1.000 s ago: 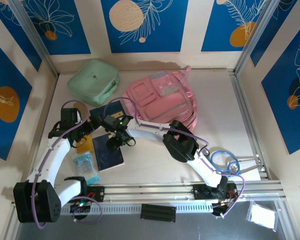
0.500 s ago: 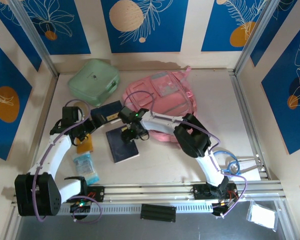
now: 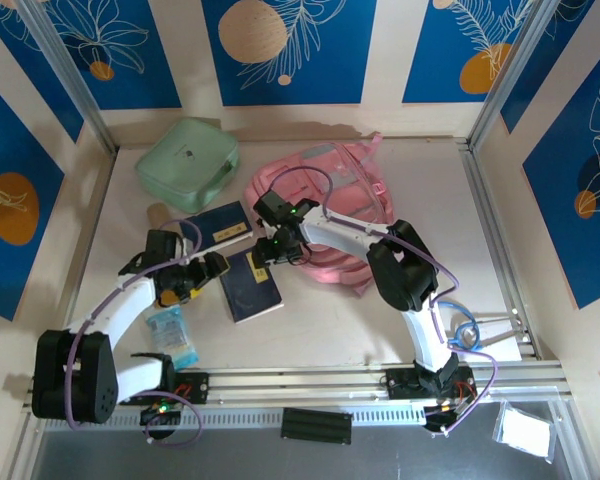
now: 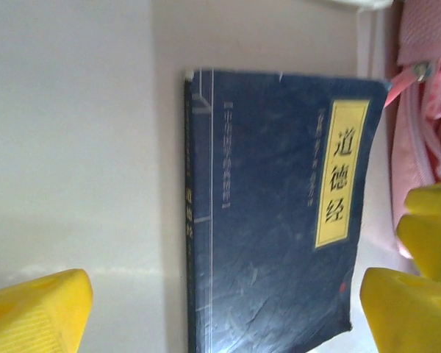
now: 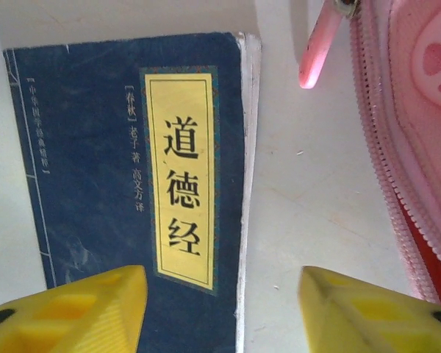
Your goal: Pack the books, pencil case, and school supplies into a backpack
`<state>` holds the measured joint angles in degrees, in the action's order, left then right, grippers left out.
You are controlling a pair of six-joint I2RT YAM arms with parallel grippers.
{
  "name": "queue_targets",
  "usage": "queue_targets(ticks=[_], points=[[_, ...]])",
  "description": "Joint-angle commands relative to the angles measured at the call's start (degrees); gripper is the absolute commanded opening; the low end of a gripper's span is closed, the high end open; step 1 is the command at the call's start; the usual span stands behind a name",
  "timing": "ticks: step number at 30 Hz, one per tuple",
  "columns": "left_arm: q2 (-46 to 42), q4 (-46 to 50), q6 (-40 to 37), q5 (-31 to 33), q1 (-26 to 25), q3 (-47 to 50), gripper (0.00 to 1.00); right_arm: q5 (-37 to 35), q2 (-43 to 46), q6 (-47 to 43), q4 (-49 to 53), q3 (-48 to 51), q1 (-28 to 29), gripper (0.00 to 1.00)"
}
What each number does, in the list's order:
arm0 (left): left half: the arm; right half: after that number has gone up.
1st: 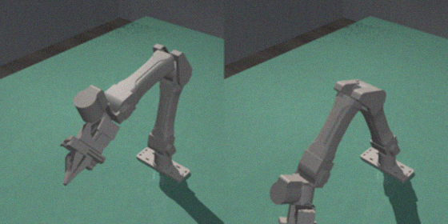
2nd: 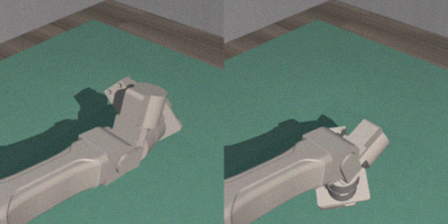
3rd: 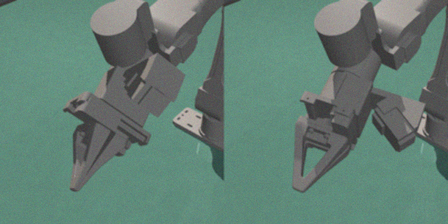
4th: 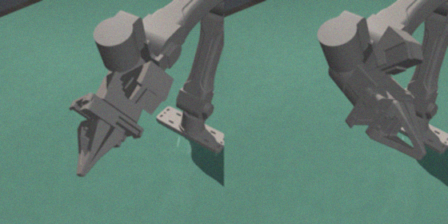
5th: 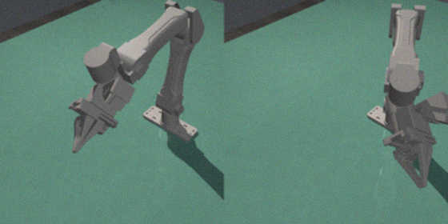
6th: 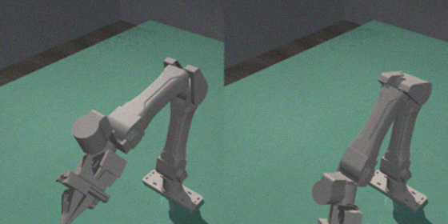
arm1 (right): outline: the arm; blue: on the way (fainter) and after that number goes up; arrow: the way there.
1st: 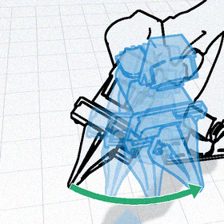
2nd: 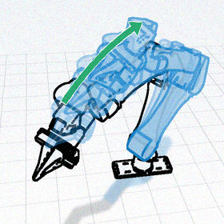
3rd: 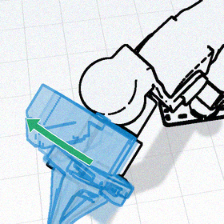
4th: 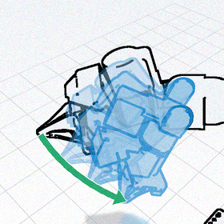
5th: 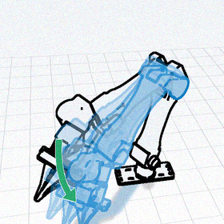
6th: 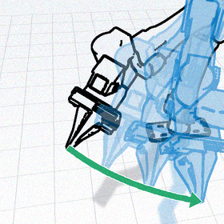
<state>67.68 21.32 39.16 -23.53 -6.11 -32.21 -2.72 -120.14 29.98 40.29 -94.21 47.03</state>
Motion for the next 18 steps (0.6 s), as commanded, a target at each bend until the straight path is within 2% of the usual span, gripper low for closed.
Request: queue_targets(ticks=[1,9,18], points=[[0.1,-1.8,0.9,-0.4,-2.2,1.2,0.89,1.2,-2.2,0.5,1.9,-1.6,0.3,0.53],[4.5,-2.0,-0.7,1.9,-6.2,-0.2,0.68,1.0,-4.4,0.4,2.6,-2.3,0.5,0.35],[8.6,-3.5,-1.1,1.9,-7.1,-0.8,0.48,0.5,-5.5,0.6,2.7,-1.3,0.6,0.27]])
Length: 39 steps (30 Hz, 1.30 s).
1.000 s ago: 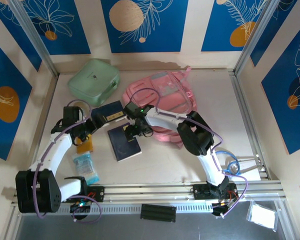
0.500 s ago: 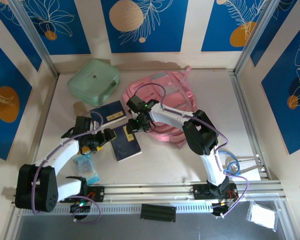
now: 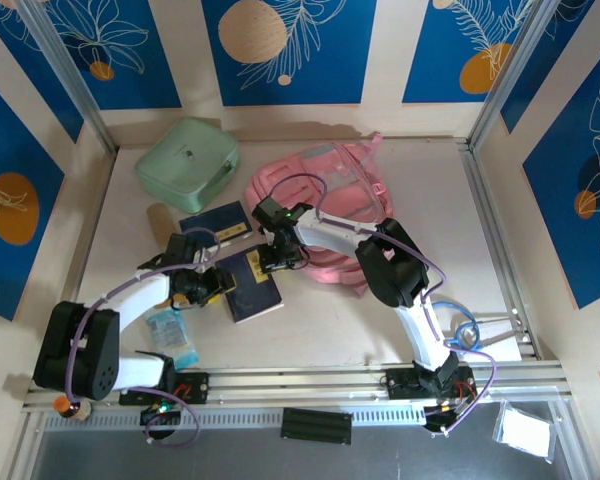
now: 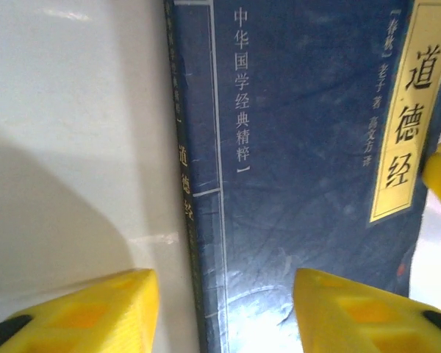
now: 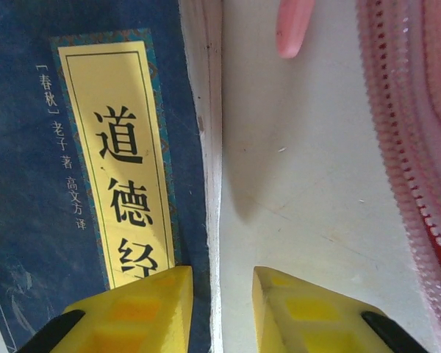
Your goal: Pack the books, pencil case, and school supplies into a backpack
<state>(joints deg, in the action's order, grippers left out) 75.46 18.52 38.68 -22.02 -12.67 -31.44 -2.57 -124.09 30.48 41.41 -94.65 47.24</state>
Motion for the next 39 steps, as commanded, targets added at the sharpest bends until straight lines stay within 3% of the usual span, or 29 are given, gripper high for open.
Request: queue_targets(ticks=[1,9,15,21,27,33,39], points=[[1.2,-0.8,-0.5,0.3,-0.6,-1.5,0.47,0.5,-1.6,0.1,1.6,-0.8,0.4,0.26],[3.0,-2.1,0.5,-0.7,-0.7,-2.0,0.39,0.9,-2.1,0.1,1.3,-0.2,0.3,0.22],[4.2,-3.9,1.4,-1.9,-0.6,-2.1,0.39,1.1,-2.3,0.2,1.1,0.3,0.1,0.21],[2.8,-10.7,7.7,-8.2,-0.6,-1.5,0.39,1.5,-2.4,0.3,0.9,0.9,0.0,0.19],[1.0,-8.6,5.9,-9.3,-0.5,-3.2,0.39,2.1,-2.6,0.5,0.5,1.2,-0.1,0.18],[-2.8,-14.6,6.0,-15.0,-0.4,-2.3,0.37,2.0,-2.6,0.8,0.3,1.7,-0.2,0.13],[-2.8,-16.8,8.1,-15.9,-0.5,-1.9,0.33,1.8,-2.7,1.2,0.3,2.0,-0.6,0.11]])
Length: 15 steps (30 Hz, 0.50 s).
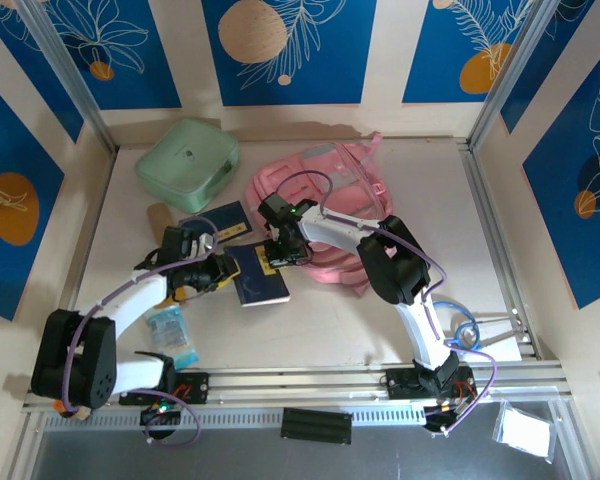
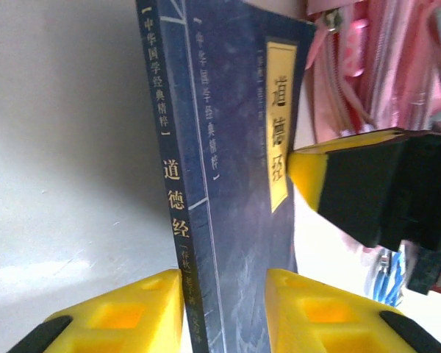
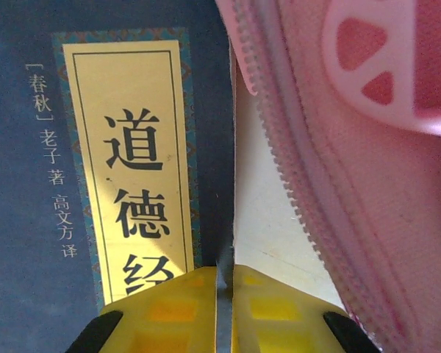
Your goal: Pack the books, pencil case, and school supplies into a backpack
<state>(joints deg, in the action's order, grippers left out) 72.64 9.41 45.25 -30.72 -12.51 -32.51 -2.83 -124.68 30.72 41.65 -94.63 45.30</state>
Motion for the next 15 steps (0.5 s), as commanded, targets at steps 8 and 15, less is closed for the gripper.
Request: queue_targets(ticks=[8,15], points=[[5.2,-10.1,4.3,-7.8,-0.6,-1.8,0.27,1.8,-2.3,0.8,0.1,1.9,1.4,0.1],[5.4,-4.0,1.3,-3.6,-0.6,-3.9,0.15,1.1,-0.9,0.9,-0.7,2.9,1.3,0.1]])
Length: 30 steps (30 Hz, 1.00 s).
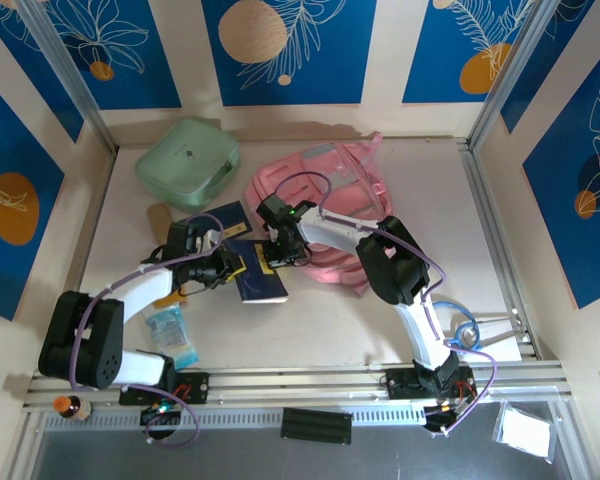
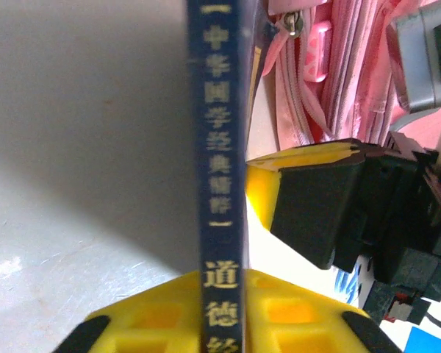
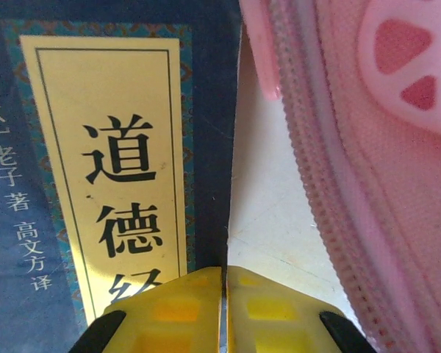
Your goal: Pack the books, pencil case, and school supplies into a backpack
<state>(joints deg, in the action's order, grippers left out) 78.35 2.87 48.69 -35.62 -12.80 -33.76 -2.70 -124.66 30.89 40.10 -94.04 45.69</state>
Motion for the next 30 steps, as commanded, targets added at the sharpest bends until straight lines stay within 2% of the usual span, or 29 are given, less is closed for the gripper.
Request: queue_targets(ticks=[1,4,9,11,14,17,22,26,30], points=[[-0.7,4.2,-3.0,2.5,-0.3,-3.3,0.12,0.9,-0.2,0.9,0.5,2.6,0.8,0.11],[-2.4,8.1,-5.3,5.0,0.0,-4.9,0.0,1.4,4.4,0.8,-3.1,4.5,0.5,0.15],[-7.3,12.9,-9.0,7.7,0.1,-9.2,0.0,2.8,16.6,1.0,-13.5,12.1,-0.9,0.34],[-9.2,13.7,-9.8,8.3,0.1,-11.5,0.0,4.3,21.3,1.6,-17.9,15.8,-2.1,0.37],[-11.2,12.1,-9.4,8.7,0.1,-14.4,0.0,7.2,27.6,4.0,-23.7,21.5,-5.0,0.48],[-10.6,5.8,-6.1,8.0,0.1,-16.9,0.0,8.4,33.5,6.0,-28.6,26.8,-7.8,0.58],[-4.6,-6.3,1.6,8.1,-1.0,-21.5,0.0,12.1,41.0,10.7,-36.1,34.0,-12.8,0.72],[1.5,-18.9,9.7,11.4,-3.7,-23.5,0.0,19.1,43.4,17.3,-42.0,37.9,-17.3,0.79],[7.5,-29.2,16.0,13.7,-6.8,-25.5,0.0,27.6,43.0,29.9,-54.9,43.1,-21.9,0.85]])
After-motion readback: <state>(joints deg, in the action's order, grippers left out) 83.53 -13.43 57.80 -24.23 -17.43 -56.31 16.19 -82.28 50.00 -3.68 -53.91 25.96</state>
